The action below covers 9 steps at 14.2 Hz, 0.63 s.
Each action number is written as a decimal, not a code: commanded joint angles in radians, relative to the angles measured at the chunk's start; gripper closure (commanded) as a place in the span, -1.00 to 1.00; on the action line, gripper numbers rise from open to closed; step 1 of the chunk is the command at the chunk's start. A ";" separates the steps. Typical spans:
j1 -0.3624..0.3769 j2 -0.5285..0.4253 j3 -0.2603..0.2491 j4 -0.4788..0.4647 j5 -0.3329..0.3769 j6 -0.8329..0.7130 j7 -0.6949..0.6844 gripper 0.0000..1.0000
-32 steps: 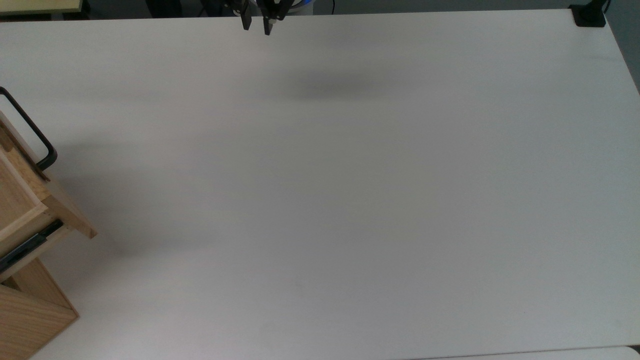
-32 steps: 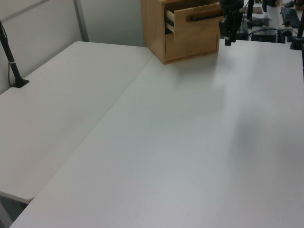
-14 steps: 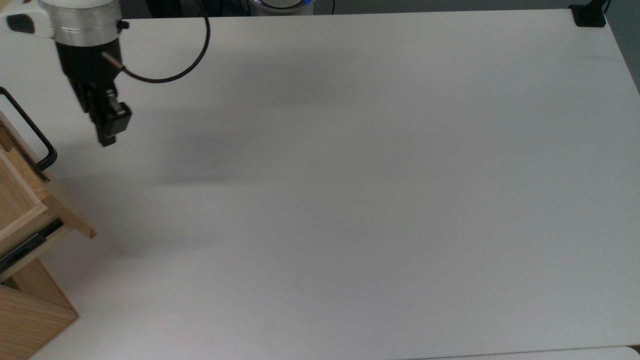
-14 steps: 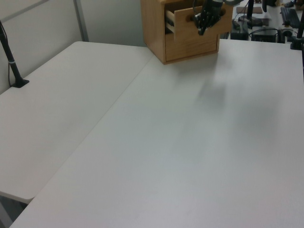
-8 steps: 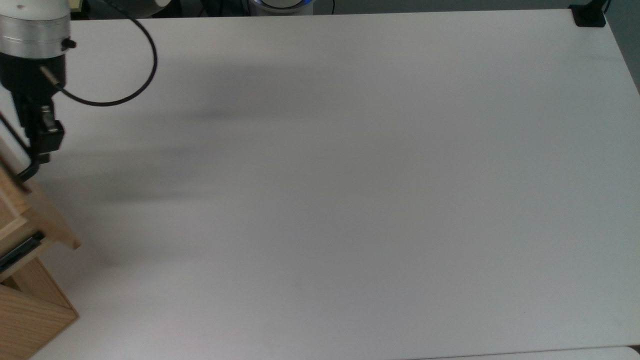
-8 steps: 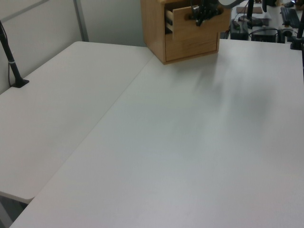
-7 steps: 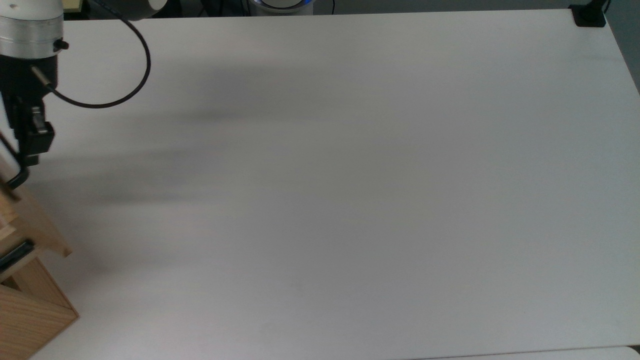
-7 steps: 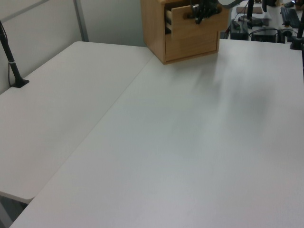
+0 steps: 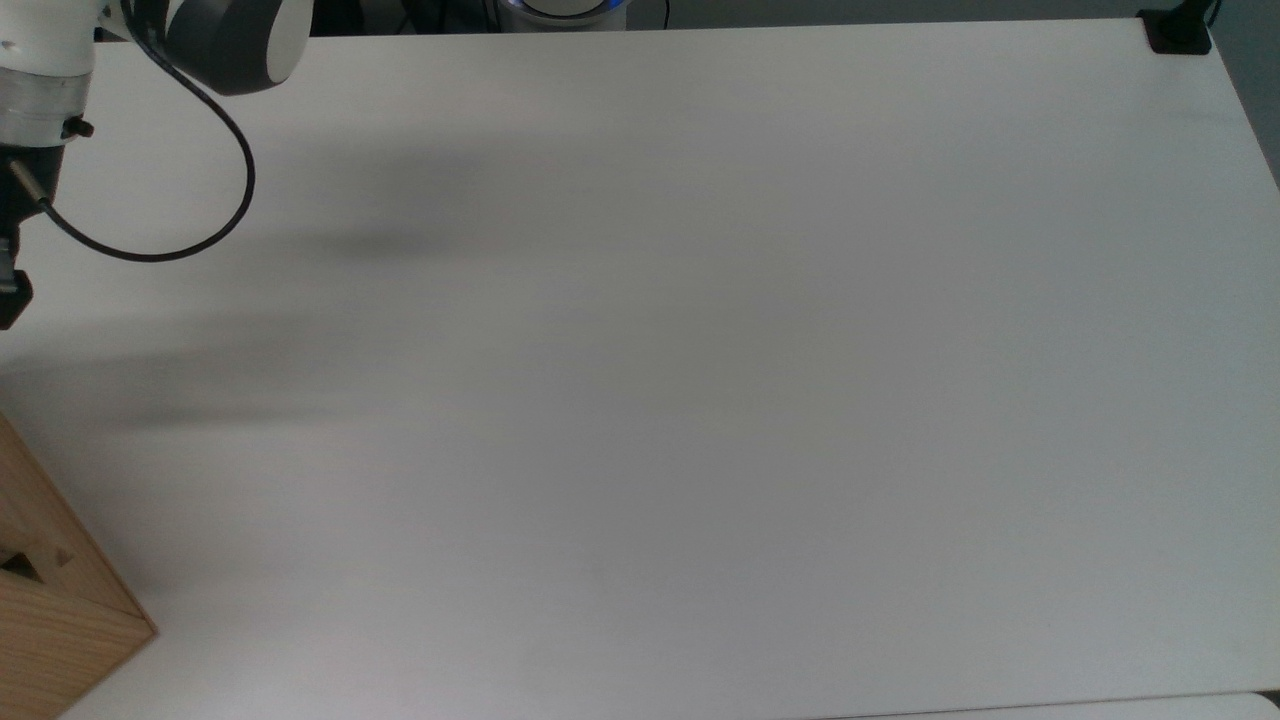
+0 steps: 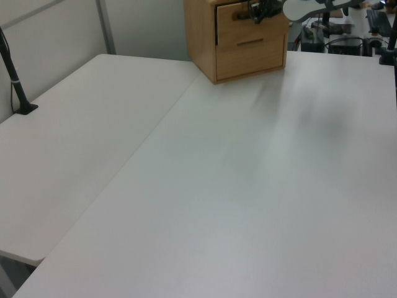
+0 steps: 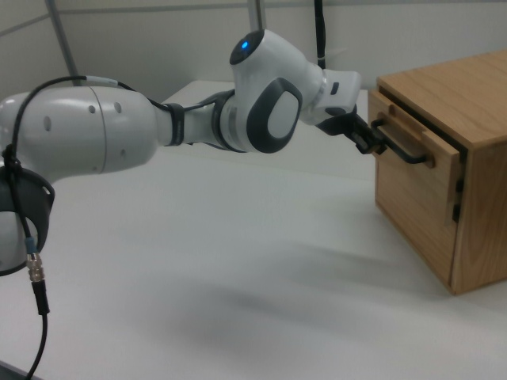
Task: Close the drawer by sliding it
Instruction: 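Push the drawer front with the gripper into the wooden cabinet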
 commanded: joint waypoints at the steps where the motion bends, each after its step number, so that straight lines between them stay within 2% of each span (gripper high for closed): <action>1: 0.010 0.061 -0.056 0.077 -0.026 0.047 0.035 0.82; 7: 0.004 0.068 -0.088 0.077 -0.026 0.130 0.032 0.82; 9: 0.025 0.028 -0.086 0.053 -0.027 0.121 0.025 0.75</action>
